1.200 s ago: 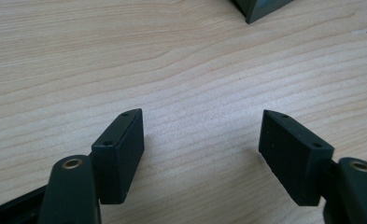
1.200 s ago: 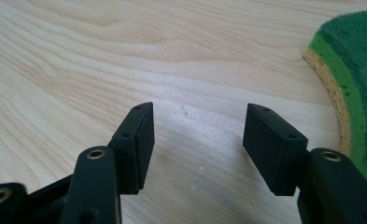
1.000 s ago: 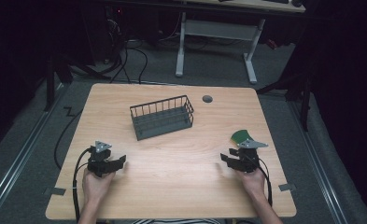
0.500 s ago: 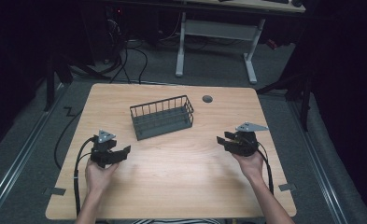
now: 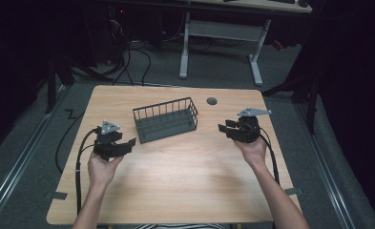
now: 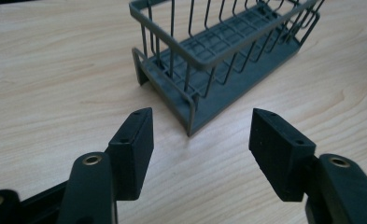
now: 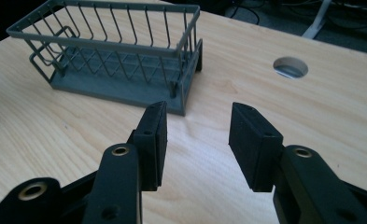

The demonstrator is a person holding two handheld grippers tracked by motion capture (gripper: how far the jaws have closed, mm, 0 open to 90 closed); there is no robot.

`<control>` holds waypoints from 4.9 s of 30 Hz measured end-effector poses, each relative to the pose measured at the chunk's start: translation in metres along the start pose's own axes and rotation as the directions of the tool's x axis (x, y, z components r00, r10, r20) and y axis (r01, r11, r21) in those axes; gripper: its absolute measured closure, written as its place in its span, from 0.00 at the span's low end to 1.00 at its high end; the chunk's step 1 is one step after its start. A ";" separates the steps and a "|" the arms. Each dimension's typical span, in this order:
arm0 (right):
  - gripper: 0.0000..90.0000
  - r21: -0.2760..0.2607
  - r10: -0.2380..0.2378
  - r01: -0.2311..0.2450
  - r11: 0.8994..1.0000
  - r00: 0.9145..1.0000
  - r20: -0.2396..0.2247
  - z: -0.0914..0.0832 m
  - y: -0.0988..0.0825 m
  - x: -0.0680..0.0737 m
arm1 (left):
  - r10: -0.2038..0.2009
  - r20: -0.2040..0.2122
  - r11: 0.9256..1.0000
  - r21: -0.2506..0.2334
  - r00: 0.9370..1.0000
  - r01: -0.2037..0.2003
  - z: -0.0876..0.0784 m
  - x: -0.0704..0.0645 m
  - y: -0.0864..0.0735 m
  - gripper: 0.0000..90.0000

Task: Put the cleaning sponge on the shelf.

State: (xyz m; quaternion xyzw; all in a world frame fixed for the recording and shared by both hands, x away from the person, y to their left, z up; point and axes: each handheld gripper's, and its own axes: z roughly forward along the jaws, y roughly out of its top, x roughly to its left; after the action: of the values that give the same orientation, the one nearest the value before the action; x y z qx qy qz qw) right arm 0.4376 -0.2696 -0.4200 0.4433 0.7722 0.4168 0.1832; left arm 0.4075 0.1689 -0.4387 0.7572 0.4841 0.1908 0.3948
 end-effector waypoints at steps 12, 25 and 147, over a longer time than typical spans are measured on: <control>0.63 0.007 -0.029 0.029 1.000 1.000 0.006 0.030 0.044 0.005 | -0.028 -0.043 1.000 -0.008 0.999 0.028 0.008 0.002 0.035 0.45; 0.68 0.056 0.027 -0.026 0.998 0.999 -0.023 0.080 0.059 0.005 | -0.052 -0.074 0.999 -0.002 0.996 0.052 0.039 0.003 0.045 0.52; 0.47 0.019 -0.009 0.008 1.000 1.000 0.017 -0.007 -0.005 -0.003 | 0.006 0.158 0.997 -0.079 0.987 0.006 -0.007 -0.048 -0.018 0.42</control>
State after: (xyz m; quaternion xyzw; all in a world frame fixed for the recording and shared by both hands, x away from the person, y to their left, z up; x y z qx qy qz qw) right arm 0.4320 -0.2770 -0.4205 0.4453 0.7764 0.4048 0.1873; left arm 0.3699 0.1331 -0.4443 0.7537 0.4434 0.1495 0.4616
